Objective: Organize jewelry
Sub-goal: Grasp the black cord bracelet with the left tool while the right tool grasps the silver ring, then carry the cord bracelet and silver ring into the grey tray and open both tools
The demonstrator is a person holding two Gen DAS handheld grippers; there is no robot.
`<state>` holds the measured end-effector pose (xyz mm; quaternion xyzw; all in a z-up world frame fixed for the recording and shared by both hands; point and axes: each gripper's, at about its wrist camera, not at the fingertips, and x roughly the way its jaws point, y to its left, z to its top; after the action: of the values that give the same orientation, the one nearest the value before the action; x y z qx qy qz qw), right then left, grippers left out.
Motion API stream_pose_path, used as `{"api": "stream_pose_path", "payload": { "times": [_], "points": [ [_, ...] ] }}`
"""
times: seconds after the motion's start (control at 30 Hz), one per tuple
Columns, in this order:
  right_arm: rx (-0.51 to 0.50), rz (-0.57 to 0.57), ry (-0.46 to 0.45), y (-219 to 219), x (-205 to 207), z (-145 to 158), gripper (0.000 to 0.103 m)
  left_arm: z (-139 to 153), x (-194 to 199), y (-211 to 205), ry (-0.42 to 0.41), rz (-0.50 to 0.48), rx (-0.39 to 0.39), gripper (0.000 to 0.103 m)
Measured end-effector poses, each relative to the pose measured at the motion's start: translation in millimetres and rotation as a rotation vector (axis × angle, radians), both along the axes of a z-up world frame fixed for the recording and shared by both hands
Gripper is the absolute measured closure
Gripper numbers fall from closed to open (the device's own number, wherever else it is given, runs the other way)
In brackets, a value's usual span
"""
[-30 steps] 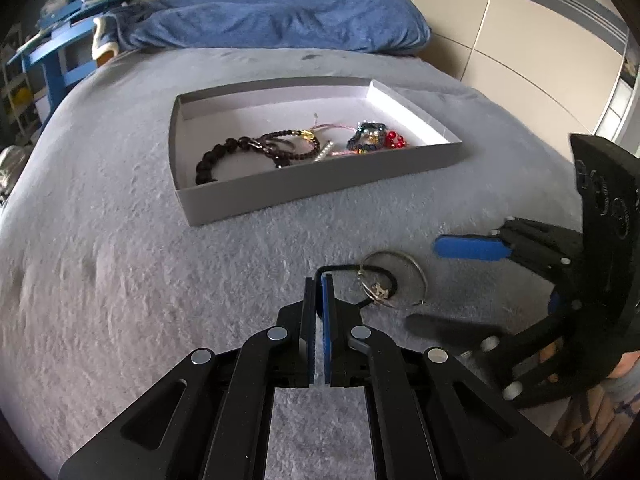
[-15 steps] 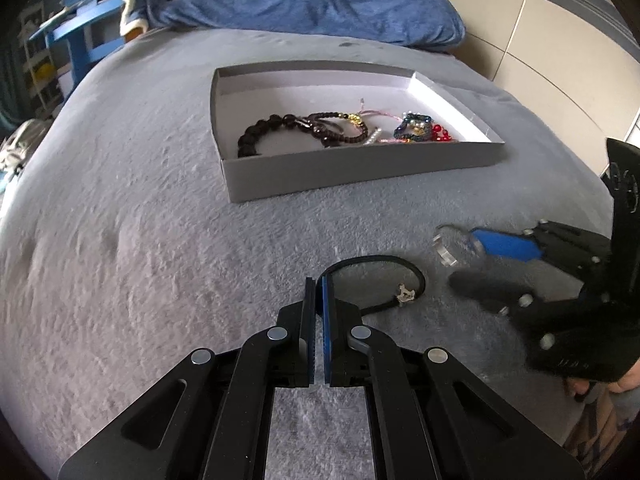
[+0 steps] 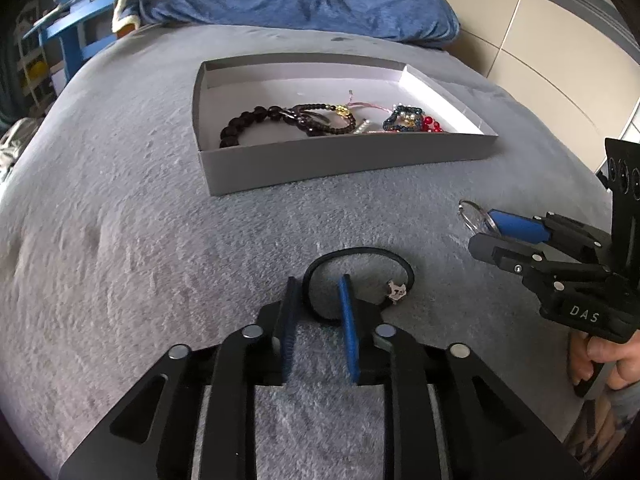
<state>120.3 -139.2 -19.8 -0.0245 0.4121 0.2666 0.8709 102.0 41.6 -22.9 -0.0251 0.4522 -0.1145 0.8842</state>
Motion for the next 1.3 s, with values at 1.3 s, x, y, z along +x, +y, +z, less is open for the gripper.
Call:
{"api": "stream_pose_path", "payload": {
  "times": [1.3],
  "points": [
    [0.118,-0.034,-0.175,-20.6,43.8,64.0,0.056,89.3,31.8,9.4,-0.323,-0.051,-0.180,0.100]
  ]
}}
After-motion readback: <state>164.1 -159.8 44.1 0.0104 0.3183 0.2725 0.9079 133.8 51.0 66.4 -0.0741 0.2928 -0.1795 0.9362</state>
